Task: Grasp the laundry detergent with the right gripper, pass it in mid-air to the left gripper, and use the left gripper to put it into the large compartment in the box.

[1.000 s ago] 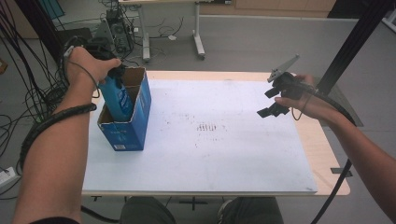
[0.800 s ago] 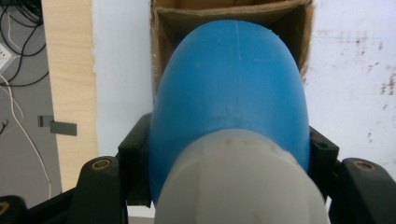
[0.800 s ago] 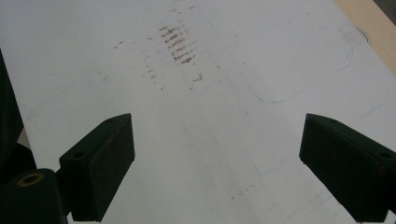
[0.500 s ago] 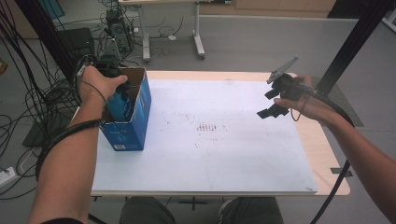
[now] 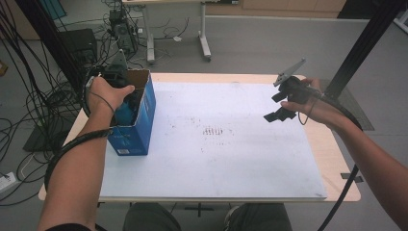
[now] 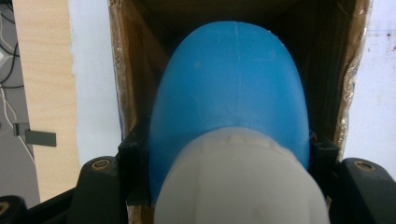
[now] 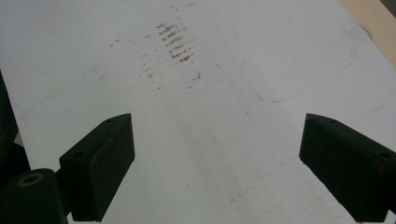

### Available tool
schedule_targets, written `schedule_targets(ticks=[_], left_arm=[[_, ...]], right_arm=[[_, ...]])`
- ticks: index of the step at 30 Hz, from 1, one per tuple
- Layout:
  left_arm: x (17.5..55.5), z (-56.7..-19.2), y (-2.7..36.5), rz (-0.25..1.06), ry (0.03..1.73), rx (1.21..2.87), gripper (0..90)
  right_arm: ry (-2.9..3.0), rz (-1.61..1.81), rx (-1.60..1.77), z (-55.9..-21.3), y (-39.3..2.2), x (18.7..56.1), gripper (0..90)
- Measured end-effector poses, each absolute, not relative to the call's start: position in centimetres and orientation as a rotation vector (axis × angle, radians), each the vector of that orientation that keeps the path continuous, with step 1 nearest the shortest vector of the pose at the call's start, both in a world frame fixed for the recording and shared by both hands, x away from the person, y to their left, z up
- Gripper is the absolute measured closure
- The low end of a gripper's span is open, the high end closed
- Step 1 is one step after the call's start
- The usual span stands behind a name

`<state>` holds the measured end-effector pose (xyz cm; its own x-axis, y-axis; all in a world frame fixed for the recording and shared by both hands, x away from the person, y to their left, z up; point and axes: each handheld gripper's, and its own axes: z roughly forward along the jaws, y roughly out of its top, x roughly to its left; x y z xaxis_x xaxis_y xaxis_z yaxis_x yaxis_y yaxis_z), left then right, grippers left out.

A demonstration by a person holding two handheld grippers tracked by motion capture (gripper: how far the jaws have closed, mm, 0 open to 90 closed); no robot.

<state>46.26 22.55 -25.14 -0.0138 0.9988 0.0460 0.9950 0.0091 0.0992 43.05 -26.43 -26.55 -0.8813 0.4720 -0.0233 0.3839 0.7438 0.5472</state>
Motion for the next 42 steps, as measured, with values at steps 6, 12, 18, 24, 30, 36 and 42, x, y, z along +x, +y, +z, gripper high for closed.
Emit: schedule_targets(ticks=[6,12,18,24,30,36,42], left_arm=[[46.3,-25.6,22.2,0.164,2.195,2.19,37.4],[46.4,-26.2,22.2,0.16,2.188,2.199,37.3],[46.3,-26.9,22.1,0.154,2.183,2.206,37.3],[46.2,-27.3,22.2,0.16,2.179,2.214,37.3],[46.1,-27.4,22.5,0.15,2.171,2.21,37.2],[46.0,-27.4,22.5,0.153,2.169,2.21,37.2],[46.1,-27.4,22.5,0.152,2.169,2.212,37.2]], right_arm=[[2.778,0.825,0.69,-26.6,-26.4,43.2,10.4],[2.782,0.819,0.695,-26.8,-26.5,43.2,10.4],[2.771,0.825,0.696,-26.7,-26.5,43.3,10.4],[2.771,0.823,0.698,-26.7,-26.5,43.3,10.4],[2.761,0.825,0.701,-26.6,-26.7,43.4,10.4],[2.757,0.821,0.711,-26.6,-26.9,43.4,10.4],[2.753,0.82,0.72,-26.5,-27.1,43.4,10.4]])
